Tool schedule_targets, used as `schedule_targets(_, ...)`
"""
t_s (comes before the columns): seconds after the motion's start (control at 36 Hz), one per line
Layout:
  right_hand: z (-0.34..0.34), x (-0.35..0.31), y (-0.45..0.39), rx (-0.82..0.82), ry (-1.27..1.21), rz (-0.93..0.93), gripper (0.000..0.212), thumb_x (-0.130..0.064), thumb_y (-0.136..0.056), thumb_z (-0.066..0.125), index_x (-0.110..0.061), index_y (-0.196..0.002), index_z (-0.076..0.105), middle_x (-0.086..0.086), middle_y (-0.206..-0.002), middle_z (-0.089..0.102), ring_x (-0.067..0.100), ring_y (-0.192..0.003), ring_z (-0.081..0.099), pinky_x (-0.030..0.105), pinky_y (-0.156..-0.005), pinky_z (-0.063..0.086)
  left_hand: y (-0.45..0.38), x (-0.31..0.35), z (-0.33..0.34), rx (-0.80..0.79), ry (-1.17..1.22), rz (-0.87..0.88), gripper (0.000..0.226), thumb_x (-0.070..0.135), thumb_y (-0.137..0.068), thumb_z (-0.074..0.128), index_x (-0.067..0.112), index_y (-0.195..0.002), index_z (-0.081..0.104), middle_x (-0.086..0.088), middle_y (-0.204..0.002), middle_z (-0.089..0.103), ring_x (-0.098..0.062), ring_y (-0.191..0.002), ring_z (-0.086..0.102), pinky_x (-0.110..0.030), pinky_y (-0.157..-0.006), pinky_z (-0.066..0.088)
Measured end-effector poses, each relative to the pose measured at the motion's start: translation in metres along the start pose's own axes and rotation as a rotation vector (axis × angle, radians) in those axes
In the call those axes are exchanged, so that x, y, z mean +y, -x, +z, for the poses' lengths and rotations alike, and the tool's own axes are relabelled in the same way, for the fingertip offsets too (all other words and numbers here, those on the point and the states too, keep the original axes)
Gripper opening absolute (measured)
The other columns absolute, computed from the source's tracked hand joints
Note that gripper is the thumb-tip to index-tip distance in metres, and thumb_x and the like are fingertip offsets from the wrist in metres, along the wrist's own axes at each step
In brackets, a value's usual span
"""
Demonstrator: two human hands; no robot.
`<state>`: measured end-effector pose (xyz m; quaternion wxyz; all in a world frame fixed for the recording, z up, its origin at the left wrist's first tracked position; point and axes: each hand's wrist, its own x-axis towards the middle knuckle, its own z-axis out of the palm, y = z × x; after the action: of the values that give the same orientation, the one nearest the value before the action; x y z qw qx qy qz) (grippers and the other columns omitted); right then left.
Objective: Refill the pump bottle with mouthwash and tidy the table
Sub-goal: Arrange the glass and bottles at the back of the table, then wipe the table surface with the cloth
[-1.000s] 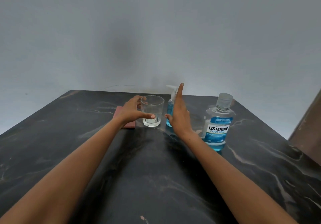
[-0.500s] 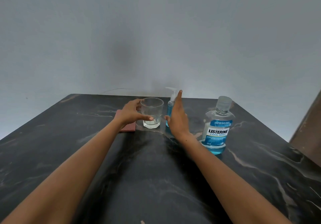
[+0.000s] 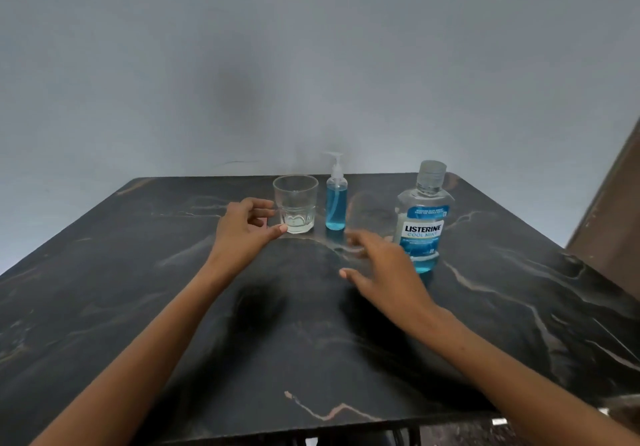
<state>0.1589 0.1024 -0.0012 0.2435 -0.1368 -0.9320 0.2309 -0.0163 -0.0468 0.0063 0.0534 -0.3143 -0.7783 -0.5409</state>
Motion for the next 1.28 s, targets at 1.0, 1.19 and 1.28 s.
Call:
schedule_targets(1.0,0.021,0.046,-0.059,0.370,-0.032,0.362,0.106,-0.025,-0.079,0.075,-0.003,-0.149,-0.001,0.018,-0.151,0.025,0.032,-0.138,0.030,0.044,-0.108,0.035,0.003,-0.037,-0.009,0.069,-0.075,0.092,0.022,0.012,-0.078,0.076,0.013,-0.097,0.065,-0.002,-0.094,0.068,-0.017,-0.077,0.062,-0.017,-0.064,0.043)
schedule_targets(1.19,0.032,0.047,-0.092,0.409,-0.032,0.429,0.092,-0.026,-0.078,0.076,0.000,-0.143,0.017,0.018,-0.143,0.036,0.032,-0.132,0.038,0.043,-0.107,0.040,0.000,-0.042,-0.010,0.102,-0.060,0.054,0.020,0.014,-0.077,0.077,0.018,-0.093,0.065,0.000,-0.092,0.069,-0.018,-0.077,0.064,-0.017,-0.064,0.044)
schedule_targets(1.28,0.036,0.047,-0.103,0.417,-0.036,0.449,0.088,-0.024,-0.077,0.077,0.002,-0.140,0.022,0.019,-0.138,0.041,0.033,-0.127,0.043,0.042,-0.106,0.039,0.000,-0.043,-0.011,0.110,-0.070,0.051,0.020,0.014,-0.077,0.077,0.018,-0.092,0.065,0.001,-0.092,0.069,-0.018,-0.077,0.064,-0.019,-0.064,0.045)
